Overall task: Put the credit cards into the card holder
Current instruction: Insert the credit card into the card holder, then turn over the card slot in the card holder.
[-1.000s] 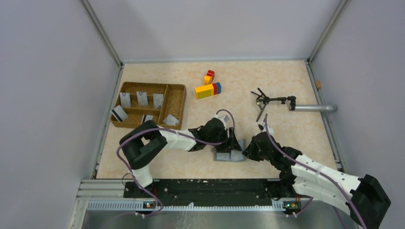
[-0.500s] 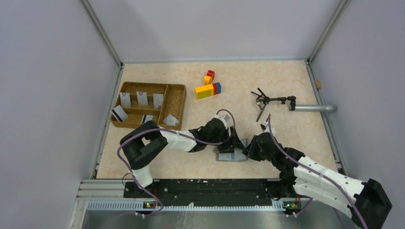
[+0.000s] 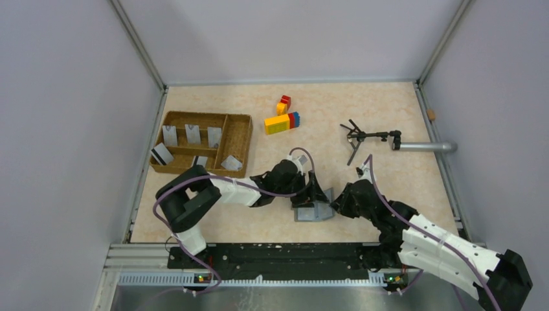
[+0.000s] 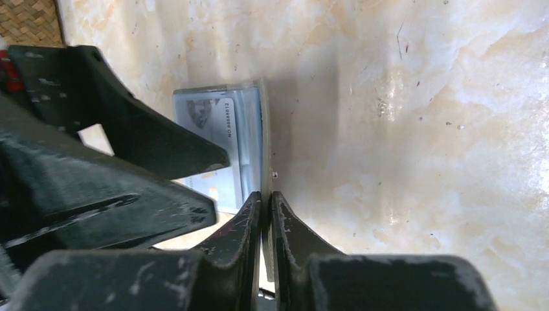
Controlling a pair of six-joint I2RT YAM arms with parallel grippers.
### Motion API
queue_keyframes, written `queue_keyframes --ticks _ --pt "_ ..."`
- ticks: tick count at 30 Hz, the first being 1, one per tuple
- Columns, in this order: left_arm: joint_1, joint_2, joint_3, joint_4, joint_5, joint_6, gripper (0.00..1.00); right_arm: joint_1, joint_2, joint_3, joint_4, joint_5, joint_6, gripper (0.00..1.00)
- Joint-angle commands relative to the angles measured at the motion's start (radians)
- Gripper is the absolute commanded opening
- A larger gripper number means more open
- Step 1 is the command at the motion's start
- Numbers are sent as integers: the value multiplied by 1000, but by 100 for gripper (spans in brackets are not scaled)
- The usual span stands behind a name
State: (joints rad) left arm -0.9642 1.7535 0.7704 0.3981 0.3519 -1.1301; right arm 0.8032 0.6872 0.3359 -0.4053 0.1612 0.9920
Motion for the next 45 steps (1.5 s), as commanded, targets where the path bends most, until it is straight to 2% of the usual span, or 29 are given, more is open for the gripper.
queue_keyframes --ticks 1,3,7,11,17,22,28,40,45 --pt "7 -139 26 -109 -30 129 76 6 -18 47 1 8 8 6" --pt "8 -196 32 -206 -92 185 78 5 -18 53 -3 9 7 2" --pt "19 -289 20 -379 -217 252 80 6 -15 69 2 -3 0 2" --pt "44 -309 -32 -465 -261 266 76 6 -2 94 5 -8 -20 2" --pt "48 -299 -113 -345 -216 225 66 5 69 129 8 -18 -60 2" --pt "53 -252 -142 -273 -197 211 49 7 107 126 105 -90 -74 4" --pt "58 -201 -166 -223 -177 191 36 19 127 101 215 -149 -70 11" --pt "58 -200 -171 -226 -186 182 34 25 186 71 240 -130 -61 11" --pt "60 -235 -181 -249 -218 186 34 25 186 66 169 -59 -40 8"
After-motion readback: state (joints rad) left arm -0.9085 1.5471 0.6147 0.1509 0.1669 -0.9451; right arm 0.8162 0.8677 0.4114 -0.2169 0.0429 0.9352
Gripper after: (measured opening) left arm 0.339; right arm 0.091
